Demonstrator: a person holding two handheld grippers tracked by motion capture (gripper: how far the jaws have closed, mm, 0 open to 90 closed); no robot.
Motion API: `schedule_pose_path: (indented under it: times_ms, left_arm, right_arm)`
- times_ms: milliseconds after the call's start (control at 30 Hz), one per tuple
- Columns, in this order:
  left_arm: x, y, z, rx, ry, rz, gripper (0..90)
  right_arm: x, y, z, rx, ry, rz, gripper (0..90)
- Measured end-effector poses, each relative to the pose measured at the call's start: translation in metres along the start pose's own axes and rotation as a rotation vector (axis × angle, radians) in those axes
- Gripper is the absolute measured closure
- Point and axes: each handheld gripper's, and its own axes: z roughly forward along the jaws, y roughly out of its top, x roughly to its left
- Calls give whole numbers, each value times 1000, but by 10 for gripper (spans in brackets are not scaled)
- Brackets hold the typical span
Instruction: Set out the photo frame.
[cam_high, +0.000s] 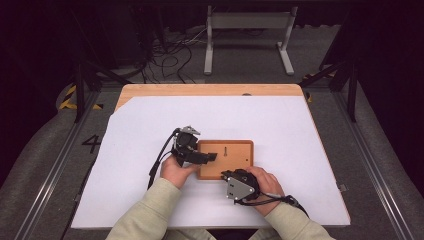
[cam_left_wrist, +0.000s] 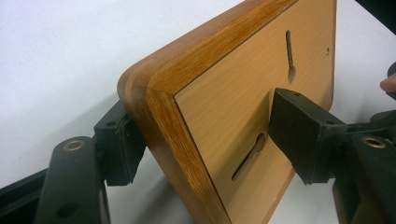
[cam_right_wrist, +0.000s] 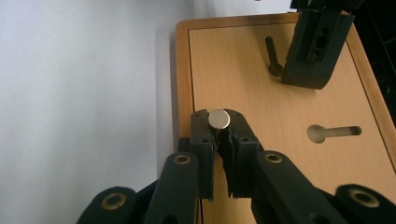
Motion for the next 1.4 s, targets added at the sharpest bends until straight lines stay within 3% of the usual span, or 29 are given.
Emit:
schedule_pose_path:
  times_ms: [400, 433, 567, 600, 633, 733, 767, 1133, 1400]
  left_arm:
    - [-2, -2, -6, -9, -2, 31, 336]
    - [-2, -2, -6, -13, -3, 35, 341]
    - [-3, -4, -10, -17, -5, 51, 360]
    - [-3, -4, -10, -16, -5, 63, 371]
    - [-5, -5, -12, -22, -5, 76, 376]
    - [-5, -6, -14, -22, -6, 100, 386]
    - [-6, -7, -16, -25, -8, 116, 394]
    - [-8, -11, -22, -37, -16, 165, 440]
    - [-13, -15, -30, -54, -23, 234, 486]
  right_arm:
    - [-1, 1, -1, 1, 15, -3, 818]
    - [2, 1, 0, -8, 9, 37, 815]
    - [2, 2, -1, -10, 12, 34, 807]
    - [1, 1, -2, 0, 37, 0, 804]
    - [0, 2, -2, -3, 40, -6, 802]
    - [1, 2, -3, -1, 41, 1, 797]
    - [3, 3, -3, -12, 23, 36, 792]
    - [4, 4, -6, -15, 42, 37, 763]
    - [8, 4, -9, -5, 54, 33, 738]
